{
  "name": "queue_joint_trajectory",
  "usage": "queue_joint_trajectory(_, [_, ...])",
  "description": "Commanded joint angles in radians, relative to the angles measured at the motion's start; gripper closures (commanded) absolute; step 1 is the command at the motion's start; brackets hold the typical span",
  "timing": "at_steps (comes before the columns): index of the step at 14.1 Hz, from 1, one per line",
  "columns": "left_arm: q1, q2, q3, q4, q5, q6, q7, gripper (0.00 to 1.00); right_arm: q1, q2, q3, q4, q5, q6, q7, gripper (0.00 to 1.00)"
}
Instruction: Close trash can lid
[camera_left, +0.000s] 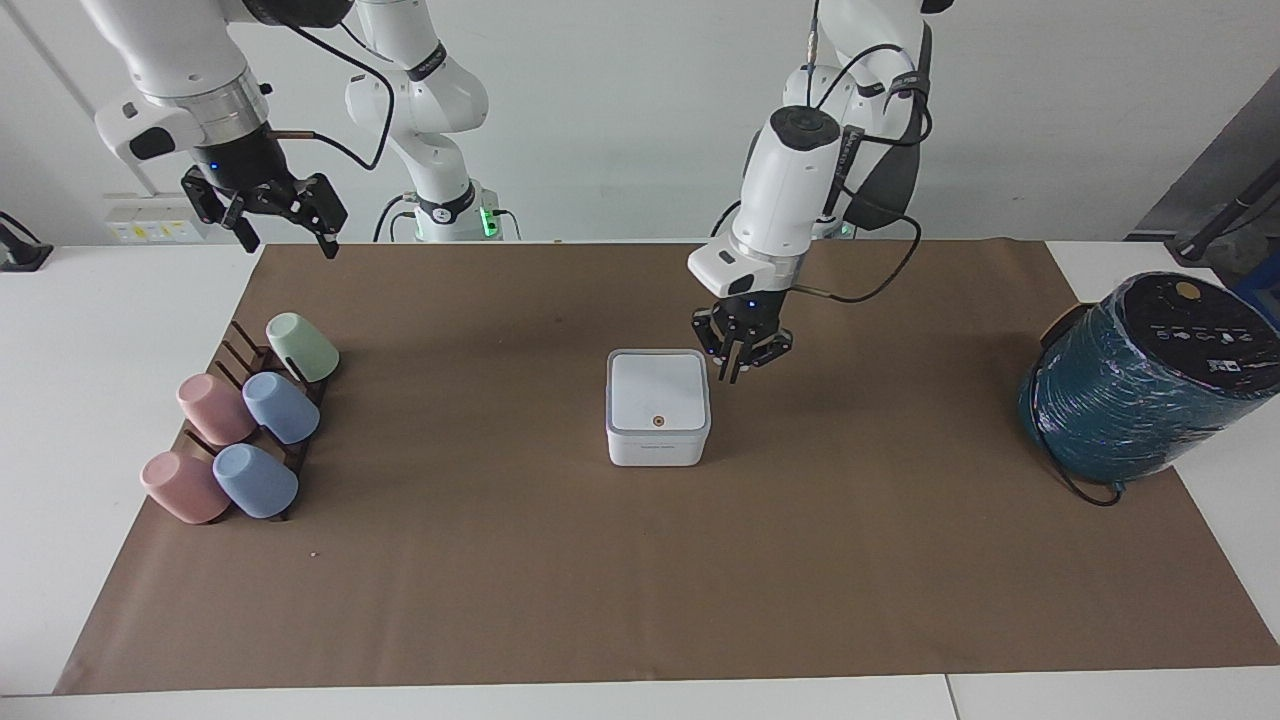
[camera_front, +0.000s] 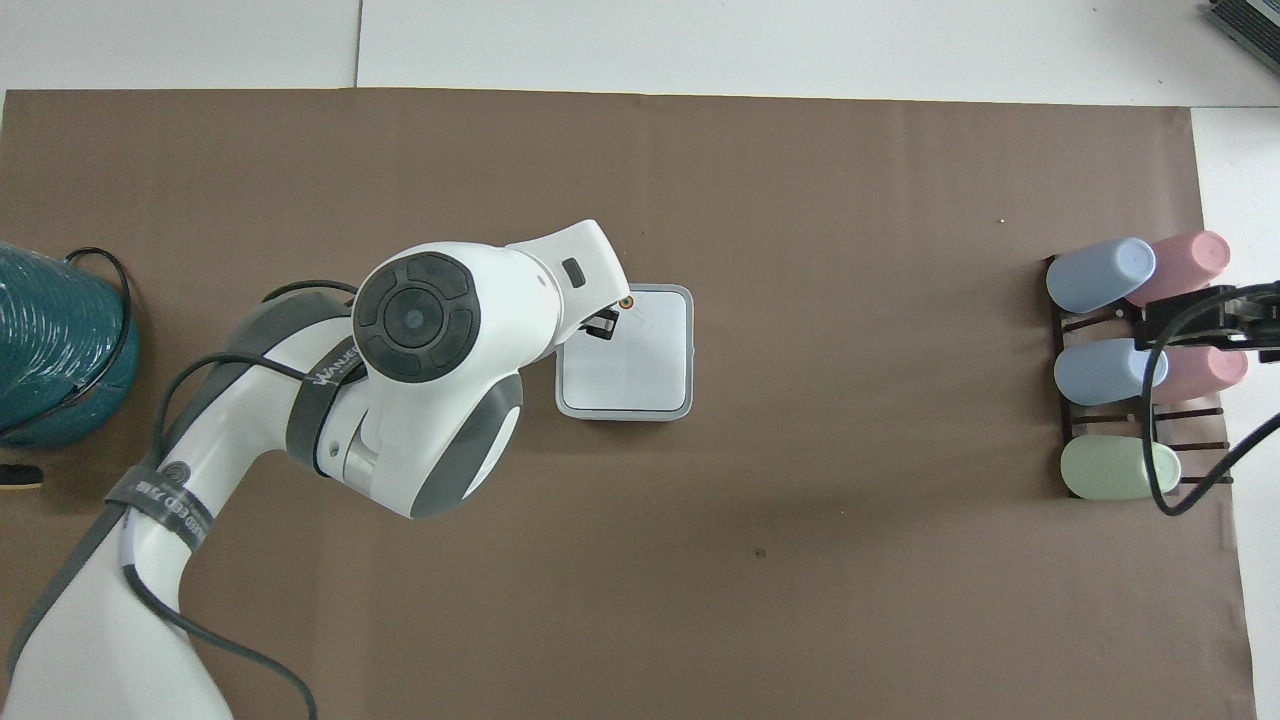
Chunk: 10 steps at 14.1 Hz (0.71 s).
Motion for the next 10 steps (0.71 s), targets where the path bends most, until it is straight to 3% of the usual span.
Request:
queue_joint_trajectory(1, [0.081,-0.071,-0.008,-0.033,0.015,-0.086,0.007,0.00,-0.008,-0.008,0.002,0.000,0.022,-0.009,-0.014,0.00])
queue_joint_trajectory(6, [0.224,-0.141,-0.011,-0.044,0.014,-0.180,0.189,0.00,-0.008,-0.008,0.002,0.002,0.020,-0.009,-0.014,0.00])
queue_joint_trajectory(10, [0.321,-0.181,-0.005,-0.015,0.012,-0.256,0.205,0.00,-0.008,-0.008,0.002,0.002,0.022,-0.009,-0.014,0.00])
